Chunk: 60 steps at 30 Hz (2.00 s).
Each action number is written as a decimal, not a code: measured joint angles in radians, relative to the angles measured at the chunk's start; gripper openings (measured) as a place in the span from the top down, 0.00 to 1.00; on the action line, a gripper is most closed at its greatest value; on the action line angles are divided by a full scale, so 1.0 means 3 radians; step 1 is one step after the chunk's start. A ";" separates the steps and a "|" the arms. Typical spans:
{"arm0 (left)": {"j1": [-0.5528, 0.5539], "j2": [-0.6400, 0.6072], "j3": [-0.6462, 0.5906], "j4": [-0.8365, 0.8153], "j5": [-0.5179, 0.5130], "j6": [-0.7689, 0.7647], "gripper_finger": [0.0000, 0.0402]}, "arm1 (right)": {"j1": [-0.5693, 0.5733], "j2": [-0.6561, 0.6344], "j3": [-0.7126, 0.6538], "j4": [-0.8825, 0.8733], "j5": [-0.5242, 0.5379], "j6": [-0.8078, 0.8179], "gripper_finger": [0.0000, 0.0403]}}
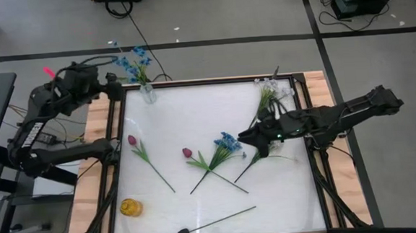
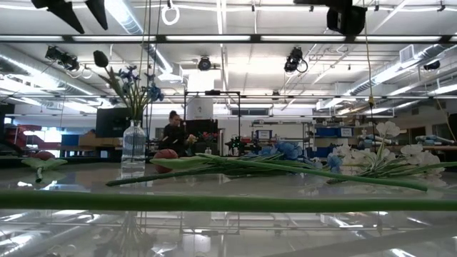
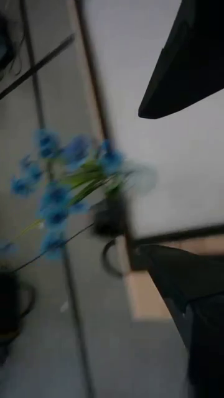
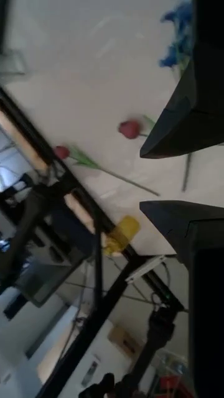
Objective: Sort flowers into vase by color
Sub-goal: Put the black tulip into the transparent vase
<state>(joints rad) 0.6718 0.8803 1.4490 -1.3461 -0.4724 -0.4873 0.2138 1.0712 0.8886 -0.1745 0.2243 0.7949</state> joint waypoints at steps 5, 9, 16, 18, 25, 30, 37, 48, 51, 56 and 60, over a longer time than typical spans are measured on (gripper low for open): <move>-0.0353 0.0008 -0.0056 -0.0387 0.0209 -0.0472 0.16 | 0.0000 0.0240 0.0000 -0.0033 -0.0133 0.0170 0.68; -0.0717 -0.0050 -0.0255 -0.0478 0.0217 -0.0934 0.17 | 0.0000 0.0364 0.0000 -0.0042 -0.0118 0.0355 0.68; -0.1382 -0.0030 -0.0557 -0.0385 0.0211 -0.1564 0.20 | 0.0063 0.0805 0.0000 0.0081 -0.0734 0.0275 0.68; -0.1568 0.0002 -0.0663 -0.0295 0.0212 -0.1671 0.22 | 0.0157 0.0975 0.0000 0.0245 -0.0928 -0.0121 0.68; -0.2269 0.0226 -0.0838 0.0161 0.0238 -0.1855 0.25 | 0.0587 0.1520 0.0000 0.0830 -0.0925 -0.1090 0.69; -0.2754 0.0422 -0.0839 0.0521 0.0244 -0.1906 0.27 | 0.0846 0.1890 0.0000 0.1150 -0.0924 -0.1313 0.70; -0.3354 0.0697 -0.0839 0.1244 0.0247 -0.1993 0.27 | 0.1125 0.2492 0.0296 0.1318 -0.0930 -0.1801 0.63; -0.3797 0.1001 -0.0839 0.1462 0.0258 -0.1888 0.27 | 0.1138 0.3278 0.1160 0.1126 -0.0821 -0.2023 0.47; -0.3851 0.0998 -0.0839 0.1481 0.0258 -0.1891 0.27 | 0.1105 0.3417 0.1312 0.1127 -0.0745 -0.1931 0.49; -0.3948 0.0997 -0.0839 0.1532 0.0258 -0.1893 0.27 | 0.1077 0.3676 0.1497 0.1089 -0.0798 -0.1824 0.52; -0.4009 0.0997 -0.0839 0.1532 0.0261 -0.1841 0.27 | 0.1111 0.3839 0.1653 0.0906 -0.0758 -0.1709 0.54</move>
<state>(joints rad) -0.5310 1.1793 1.1973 -0.8864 -0.3943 -1.0396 0.5470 2.2228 1.3844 0.0972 -0.0030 0.2823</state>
